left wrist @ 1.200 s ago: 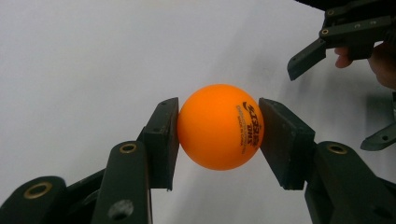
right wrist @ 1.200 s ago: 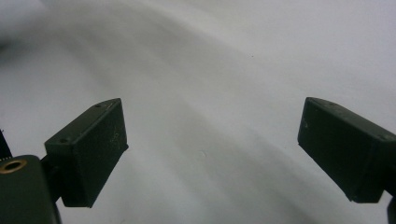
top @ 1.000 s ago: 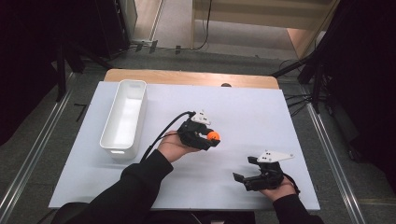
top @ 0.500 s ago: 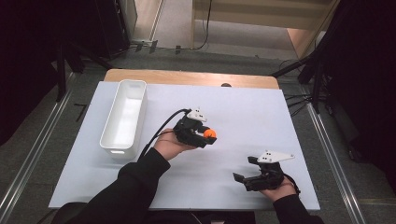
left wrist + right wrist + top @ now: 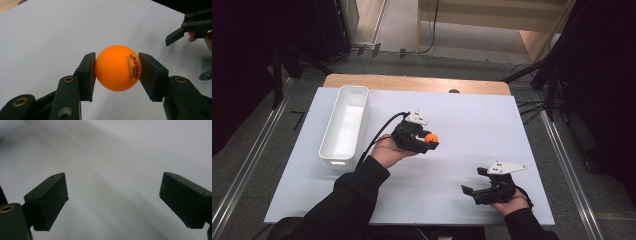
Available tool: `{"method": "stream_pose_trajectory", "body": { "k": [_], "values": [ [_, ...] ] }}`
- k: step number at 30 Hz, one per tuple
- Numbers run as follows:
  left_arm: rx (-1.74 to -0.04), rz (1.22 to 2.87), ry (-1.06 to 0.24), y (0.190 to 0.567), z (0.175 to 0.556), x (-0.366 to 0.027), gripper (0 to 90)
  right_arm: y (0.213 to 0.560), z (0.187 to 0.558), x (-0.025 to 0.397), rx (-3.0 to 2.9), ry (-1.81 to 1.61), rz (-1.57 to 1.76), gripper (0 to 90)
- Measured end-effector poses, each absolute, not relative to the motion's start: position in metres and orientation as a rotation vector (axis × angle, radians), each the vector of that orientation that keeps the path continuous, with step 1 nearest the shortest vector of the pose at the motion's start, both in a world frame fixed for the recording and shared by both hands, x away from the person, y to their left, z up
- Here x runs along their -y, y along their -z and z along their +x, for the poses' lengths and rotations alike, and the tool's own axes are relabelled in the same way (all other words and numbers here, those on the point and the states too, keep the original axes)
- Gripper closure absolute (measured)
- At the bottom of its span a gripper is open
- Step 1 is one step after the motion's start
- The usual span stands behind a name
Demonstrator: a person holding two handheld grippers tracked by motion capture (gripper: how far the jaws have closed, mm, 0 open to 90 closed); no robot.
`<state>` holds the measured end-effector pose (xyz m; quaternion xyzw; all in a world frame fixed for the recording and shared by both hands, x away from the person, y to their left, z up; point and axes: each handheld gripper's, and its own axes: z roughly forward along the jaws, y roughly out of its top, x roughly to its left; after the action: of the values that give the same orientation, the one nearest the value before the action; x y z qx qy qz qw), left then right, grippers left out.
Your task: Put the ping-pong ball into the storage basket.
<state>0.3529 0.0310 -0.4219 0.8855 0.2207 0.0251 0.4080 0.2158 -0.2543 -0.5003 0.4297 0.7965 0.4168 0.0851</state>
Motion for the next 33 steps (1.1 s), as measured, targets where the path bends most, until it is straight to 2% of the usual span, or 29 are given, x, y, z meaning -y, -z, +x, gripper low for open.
{"method": "stream_pose_trajectory", "body": {
  "k": [3, 4, 33],
  "values": [
    [-0.573, 2.22, -0.055, 0.42, 0.355, -0.034, 50.7, 0.5, 0.215, 0.255, -2.376, -1.244, 1.274, 7.2],
    [-0.578, 2.214, -0.048, 0.419, 0.355, -0.034, 50.8, 0.499, 0.215, 0.255, -2.376, -1.245, 1.271, 12.6],
    [-0.642, 2.211, -0.089, 0.405, 0.368, -0.061, 50.7, 0.5, 0.216, 0.256, -2.37, -1.249, 1.268, 12.7]
  ]
}}
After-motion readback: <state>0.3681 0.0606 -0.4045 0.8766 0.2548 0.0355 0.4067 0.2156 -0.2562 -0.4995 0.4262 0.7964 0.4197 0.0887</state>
